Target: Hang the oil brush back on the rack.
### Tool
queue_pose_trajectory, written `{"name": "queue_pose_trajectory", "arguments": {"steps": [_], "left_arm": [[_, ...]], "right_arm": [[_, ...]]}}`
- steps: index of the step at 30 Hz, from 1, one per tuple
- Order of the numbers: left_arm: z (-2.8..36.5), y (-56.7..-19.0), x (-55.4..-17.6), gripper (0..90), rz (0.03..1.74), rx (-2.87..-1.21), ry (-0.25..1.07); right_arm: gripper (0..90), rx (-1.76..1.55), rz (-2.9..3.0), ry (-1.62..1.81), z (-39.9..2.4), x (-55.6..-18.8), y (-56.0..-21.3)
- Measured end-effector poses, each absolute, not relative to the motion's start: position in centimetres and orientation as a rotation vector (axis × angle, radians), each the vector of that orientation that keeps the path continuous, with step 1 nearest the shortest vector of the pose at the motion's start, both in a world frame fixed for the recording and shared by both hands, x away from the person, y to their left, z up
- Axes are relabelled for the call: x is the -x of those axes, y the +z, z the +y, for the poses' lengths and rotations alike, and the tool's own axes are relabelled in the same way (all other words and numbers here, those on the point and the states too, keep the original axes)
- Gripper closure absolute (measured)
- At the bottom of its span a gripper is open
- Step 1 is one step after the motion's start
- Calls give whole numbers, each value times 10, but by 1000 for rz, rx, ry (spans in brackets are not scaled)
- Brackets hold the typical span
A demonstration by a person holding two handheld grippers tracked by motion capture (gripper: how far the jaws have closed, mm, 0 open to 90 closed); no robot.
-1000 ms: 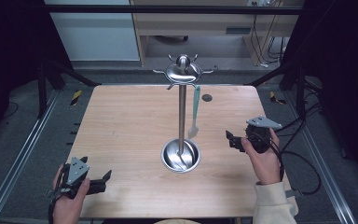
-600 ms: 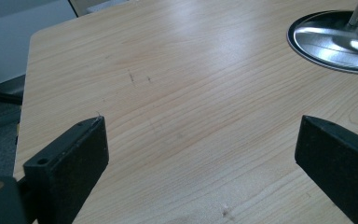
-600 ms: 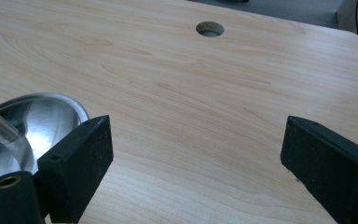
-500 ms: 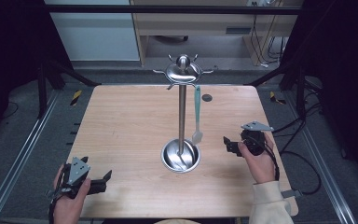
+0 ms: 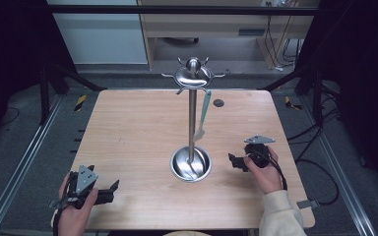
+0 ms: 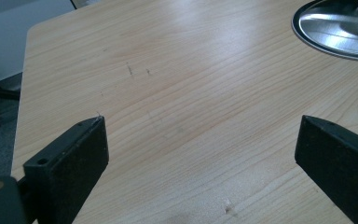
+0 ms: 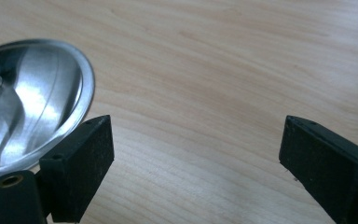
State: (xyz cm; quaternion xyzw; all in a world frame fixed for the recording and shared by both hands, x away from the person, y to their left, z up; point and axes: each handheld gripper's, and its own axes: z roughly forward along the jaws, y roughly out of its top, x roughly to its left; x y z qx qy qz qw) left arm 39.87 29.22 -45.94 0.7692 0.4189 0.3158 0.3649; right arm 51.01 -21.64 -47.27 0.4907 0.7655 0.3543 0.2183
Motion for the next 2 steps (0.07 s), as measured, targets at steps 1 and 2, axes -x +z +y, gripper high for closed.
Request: {"name": "queue_pose_trajectory", "arguments": {"steps": [1,2], "left_arm": [[292,-460,-399,22,1078,-1987,814],[292,-460,-399,22,1079,-1991,813]], "right_arm": [[104,-1356,2135,973,-215,-511,-475],[103,-1349,2148,963,-214,-511,-477]]}}
